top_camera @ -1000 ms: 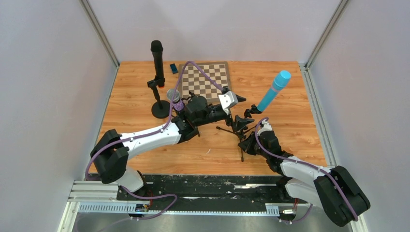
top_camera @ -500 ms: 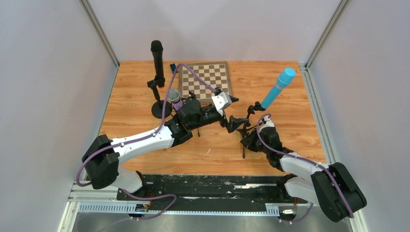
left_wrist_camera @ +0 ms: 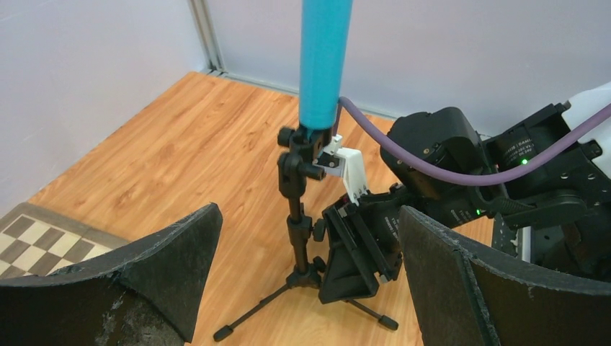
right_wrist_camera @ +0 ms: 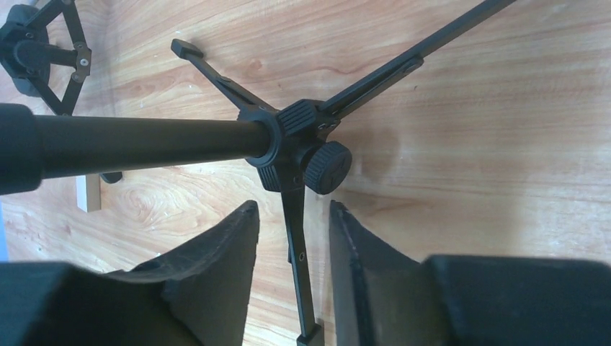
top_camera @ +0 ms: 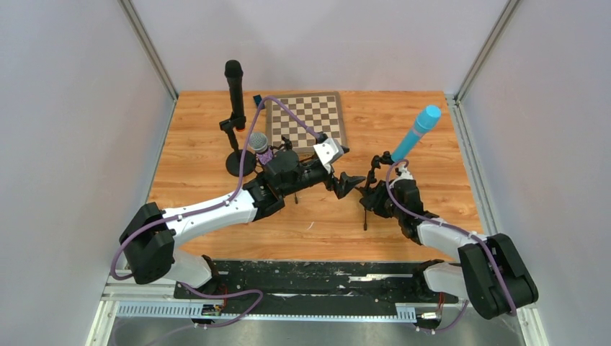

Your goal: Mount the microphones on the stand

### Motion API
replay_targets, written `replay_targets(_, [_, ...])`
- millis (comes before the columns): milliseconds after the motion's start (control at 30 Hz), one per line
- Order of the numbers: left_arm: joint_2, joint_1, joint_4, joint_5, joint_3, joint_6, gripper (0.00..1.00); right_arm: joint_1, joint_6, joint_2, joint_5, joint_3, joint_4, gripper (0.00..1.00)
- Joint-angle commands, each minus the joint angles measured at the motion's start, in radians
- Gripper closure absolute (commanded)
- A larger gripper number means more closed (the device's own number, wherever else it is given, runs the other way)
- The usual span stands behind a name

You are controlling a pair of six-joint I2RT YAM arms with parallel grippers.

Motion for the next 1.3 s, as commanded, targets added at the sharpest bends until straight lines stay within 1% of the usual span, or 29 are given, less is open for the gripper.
replay_targets(0, [-0.036, 0.000, 0.015, -0.021, -0.005, -0.024, 0.00, -0.022, -0.044, -0.019, -0.074, 0.037, 0.024, 0.56])
replay_targets(33, [-0.031, 0.001, 0.014, -0.017, -0.003, -0.029, 0.00, -0.027, -0.047, -0.027, -0.087, 0.037, 0.023, 0.52])
replay_targets(167, [-0.015, 0.011, 0.003, 0.003, 0.009, -0.059, 0.00, -0.031, -0.054, -0.074, -0.095, 0.027, 0.002, 0.30])
replay_targets(233, [-0.006, 0.015, -0.008, 0.011, 0.017, -0.070, 0.00, -0.033, -0.058, -0.102, -0.089, 0.021, -0.010, 0.23])
replay_targets(367, [0.008, 0.018, -0.019, 0.016, 0.031, -0.080, 0.00, -0.031, -0.060, -0.161, -0.071, 0.005, -0.040, 0.16])
replay_targets(467, [0.015, 0.020, -0.021, 0.018, 0.034, -0.085, 0.00, -0.033, -0.066, -0.193, -0.059, -0.002, -0.064, 0.13])
replay_targets(667, [0.019, 0.033, -0.036, 0.057, 0.034, -0.114, 0.00, -0.035, -0.067, -0.248, -0.076, -0.015, -0.111, 0.11])
replay_targets(833, [0.006, 0.041, -0.092, 0.110, 0.005, -0.182, 0.00, -0.041, -0.045, -0.326, -0.092, -0.028, -0.192, 0.08])
replay_targets(967, [-0.023, 0.040, -0.107, 0.146, -0.067, -0.265, 0.00, -0.044, -0.023, -0.420, -0.090, -0.038, -0.282, 0.03])
replay_targets(1067, [-0.054, 0.041, -0.148, 0.121, -0.129, -0.334, 0.00, -0.045, -0.016, -0.499, -0.079, -0.046, -0.342, 0.00])
replay_targets(1167, [-0.083, 0.041, -0.170, 0.096, -0.183, -0.381, 0.00, -0.052, -0.020, -0.566, -0.066, -0.051, -0.381, 0.00])
replay_targets(1267, [-0.134, 0.042, -0.161, 0.019, -0.283, -0.428, 0.00, -0.061, -0.021, -0.595, -0.052, -0.045, -0.414, 0.00])
